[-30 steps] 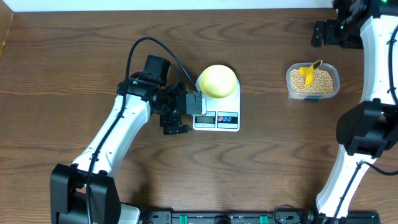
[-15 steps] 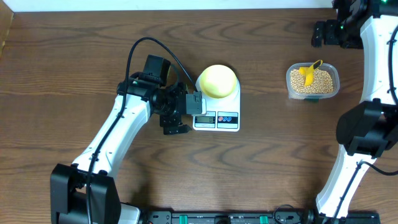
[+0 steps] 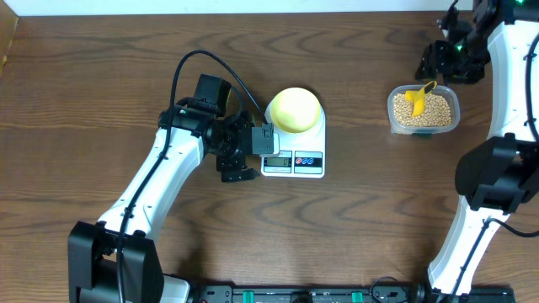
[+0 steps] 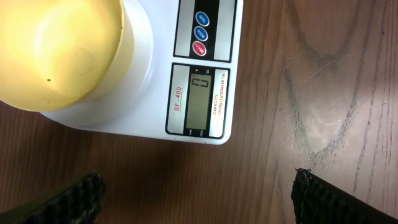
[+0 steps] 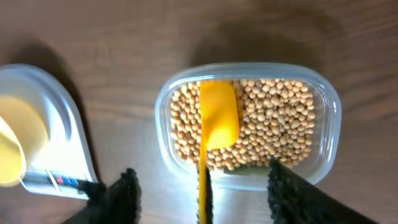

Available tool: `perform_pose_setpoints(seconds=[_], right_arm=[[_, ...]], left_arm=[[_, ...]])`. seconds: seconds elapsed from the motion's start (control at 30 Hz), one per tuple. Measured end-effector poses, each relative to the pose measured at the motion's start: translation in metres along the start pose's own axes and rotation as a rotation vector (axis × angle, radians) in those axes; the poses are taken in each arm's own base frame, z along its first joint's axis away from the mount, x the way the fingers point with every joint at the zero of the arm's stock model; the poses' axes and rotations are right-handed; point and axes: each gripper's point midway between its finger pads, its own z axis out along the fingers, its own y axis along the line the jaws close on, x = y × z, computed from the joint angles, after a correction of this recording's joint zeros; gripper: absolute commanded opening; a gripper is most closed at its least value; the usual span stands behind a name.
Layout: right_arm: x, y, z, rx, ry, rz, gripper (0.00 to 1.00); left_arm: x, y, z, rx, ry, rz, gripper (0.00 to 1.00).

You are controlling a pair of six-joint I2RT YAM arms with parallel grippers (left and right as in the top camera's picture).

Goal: Scoop item into bowl and weigh 50g on scale
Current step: 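Move the right gripper down to the yellow scoop handle in the tub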

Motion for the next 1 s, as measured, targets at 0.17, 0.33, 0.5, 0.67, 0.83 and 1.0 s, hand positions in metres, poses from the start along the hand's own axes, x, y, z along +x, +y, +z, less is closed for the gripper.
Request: perform_pose_setpoints(seconds=[0.17,0.33,0.5,0.67,0.83,1.0], right_arm=[[-0.005,0.004,0.012,0.002,-0.013,-0.021,0.98],[-0.003,0.003,0.028,0.001,0.007,-0.024,0.48],[0.007,0.001,0.041,0.000,0.049,-0.012,0.45],[0.010,0.002,0.043,-0.001,0.060,-0.015,0.42],[0.009,0.002,0.043,-0.001,0.057,-0.015,0.21],[0.008,-0.005,0.043,0.039,0.054,-0.017,0.11]], left_arm=[[0.000,0.000,0.000,0.000,0.000,0.000,0.98],[0.000,0.000,0.000,0.000,0.000,0.000,0.98],[0.000,0.000,0.000,0.000,0.000,0.000,0.98],[0.000,0.000,0.000,0.000,0.000,0.000,0.97],[0.000,0.000,0.000,0.000,0.000,0.000,0.97],[0.000,0.000,0.000,0.000,0.000,0.000,0.98]])
